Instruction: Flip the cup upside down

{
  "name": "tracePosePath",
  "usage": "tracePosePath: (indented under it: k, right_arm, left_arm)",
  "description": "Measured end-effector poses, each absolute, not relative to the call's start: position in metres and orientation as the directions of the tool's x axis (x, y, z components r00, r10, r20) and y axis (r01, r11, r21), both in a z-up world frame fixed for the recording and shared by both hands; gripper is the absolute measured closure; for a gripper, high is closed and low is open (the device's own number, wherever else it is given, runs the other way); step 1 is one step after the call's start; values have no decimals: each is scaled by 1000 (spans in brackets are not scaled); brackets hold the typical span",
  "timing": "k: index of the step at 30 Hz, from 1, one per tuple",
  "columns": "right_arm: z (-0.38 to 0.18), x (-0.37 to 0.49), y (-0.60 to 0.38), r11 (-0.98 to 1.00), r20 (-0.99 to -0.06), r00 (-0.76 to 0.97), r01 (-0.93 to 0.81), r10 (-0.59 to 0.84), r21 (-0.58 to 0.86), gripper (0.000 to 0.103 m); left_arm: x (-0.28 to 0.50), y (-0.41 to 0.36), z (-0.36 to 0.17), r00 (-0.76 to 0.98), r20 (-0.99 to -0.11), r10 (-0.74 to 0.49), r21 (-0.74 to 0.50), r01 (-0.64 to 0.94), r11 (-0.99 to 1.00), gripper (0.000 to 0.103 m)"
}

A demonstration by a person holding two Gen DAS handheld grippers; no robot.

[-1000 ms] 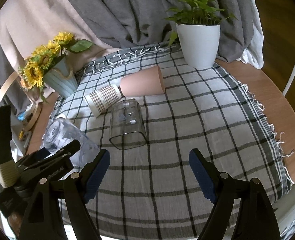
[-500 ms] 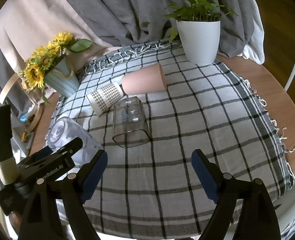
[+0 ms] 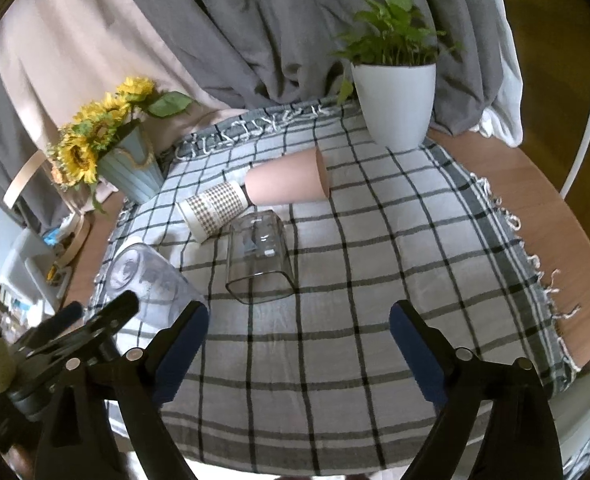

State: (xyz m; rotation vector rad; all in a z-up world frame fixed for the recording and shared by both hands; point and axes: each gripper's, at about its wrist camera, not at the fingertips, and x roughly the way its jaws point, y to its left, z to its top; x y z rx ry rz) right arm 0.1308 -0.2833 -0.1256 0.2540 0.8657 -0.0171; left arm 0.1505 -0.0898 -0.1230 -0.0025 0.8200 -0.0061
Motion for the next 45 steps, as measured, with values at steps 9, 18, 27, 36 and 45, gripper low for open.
tracePosePath:
  k: [9,18,27,36,45]
  right_arm:
    - [-89,97,-275,985,-686,724,59,70,162,7]
    - [-54,46,-252,991,-615,788,53,33,121,7]
    - [-29,-14,-223,991,-554,833,77,-5,107,6]
    - [-13,-56,-200,990,-506,862,83,-15,113,4]
    - [-11,-76,-183,990,-495,869,81,-15,111,4]
  left_arm:
    - [101,-84,-89,728,-684,51,29,-42,999,0]
    - [50,-68,-70,732,-679,60,38,-47,998,0]
    - [-1,-47,-46,750,-661,12,11,-6,1000,0]
    - [-38,-25,-29,784,-621,-2,-2,0,1000,0]
    - [-56,-12,-24,797,-604,1,4,2,1000,0]
